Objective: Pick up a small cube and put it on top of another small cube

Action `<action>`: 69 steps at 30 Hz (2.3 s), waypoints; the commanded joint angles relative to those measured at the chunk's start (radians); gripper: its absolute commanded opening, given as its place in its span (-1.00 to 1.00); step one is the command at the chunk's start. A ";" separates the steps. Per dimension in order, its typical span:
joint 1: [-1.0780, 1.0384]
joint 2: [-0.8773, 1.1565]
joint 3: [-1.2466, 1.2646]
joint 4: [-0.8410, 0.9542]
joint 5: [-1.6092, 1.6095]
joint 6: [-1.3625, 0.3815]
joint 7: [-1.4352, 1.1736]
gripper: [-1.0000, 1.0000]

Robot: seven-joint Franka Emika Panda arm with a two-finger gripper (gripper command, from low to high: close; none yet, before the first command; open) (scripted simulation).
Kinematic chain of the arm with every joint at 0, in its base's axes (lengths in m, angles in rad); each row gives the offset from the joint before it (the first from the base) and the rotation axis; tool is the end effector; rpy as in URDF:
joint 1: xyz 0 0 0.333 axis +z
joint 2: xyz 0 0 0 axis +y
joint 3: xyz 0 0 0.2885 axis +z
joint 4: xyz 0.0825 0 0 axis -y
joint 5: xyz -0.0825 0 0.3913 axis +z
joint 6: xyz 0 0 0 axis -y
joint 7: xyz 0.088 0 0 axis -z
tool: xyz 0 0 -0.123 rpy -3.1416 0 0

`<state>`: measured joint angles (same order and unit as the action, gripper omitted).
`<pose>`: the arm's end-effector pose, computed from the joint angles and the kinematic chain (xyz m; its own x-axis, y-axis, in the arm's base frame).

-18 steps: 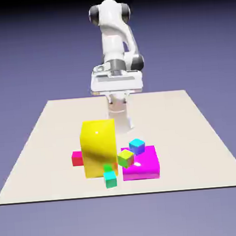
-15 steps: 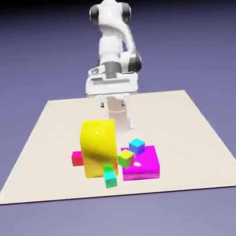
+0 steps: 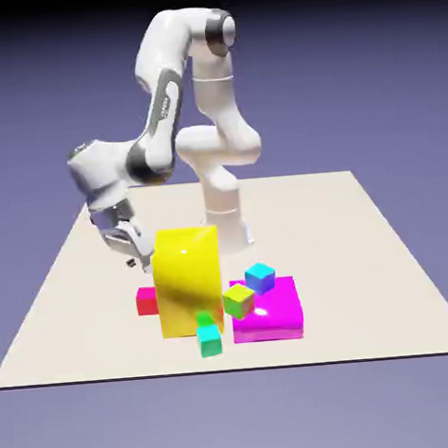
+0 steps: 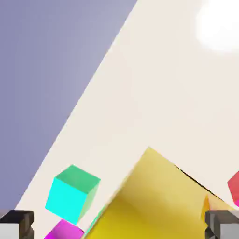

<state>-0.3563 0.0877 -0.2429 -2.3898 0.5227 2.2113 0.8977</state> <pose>0.4010 -0.2484 0.2186 -0.2799 -0.8651 -0.4163 -0.9576 0.2827 0.0564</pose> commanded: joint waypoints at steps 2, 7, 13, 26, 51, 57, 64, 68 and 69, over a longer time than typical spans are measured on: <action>-0.003 0.073 -0.048 0.032 0.039 -0.081 0.007 0.00; -0.026 0.254 -0.167 0.111 0.138 -0.284 0.024 0.00; -0.020 0.424 -0.298 0.171 0.213 -0.465 0.031 0.00; 0.137 0.327 -0.366 0.154 0.181 -0.422 -0.162 -1.00; 0.730 -0.083 -0.468 0.184 -0.218 -0.475 -0.700 -1.00; 0.704 -0.046 -0.251 0.233 -0.362 -0.569 -0.588 -1.00; 0.673 -0.002 0.003 0.290 -0.529 -0.678 -0.457 -1.00; 0.591 0.063 0.148 0.314 -0.566 -0.711 -0.360 -1.00; 0.567 0.081 0.184 0.320 -0.572 -0.717 -0.334 -1.00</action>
<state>0.2109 0.1686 -0.0587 -2.0701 -0.0478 1.4937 0.5636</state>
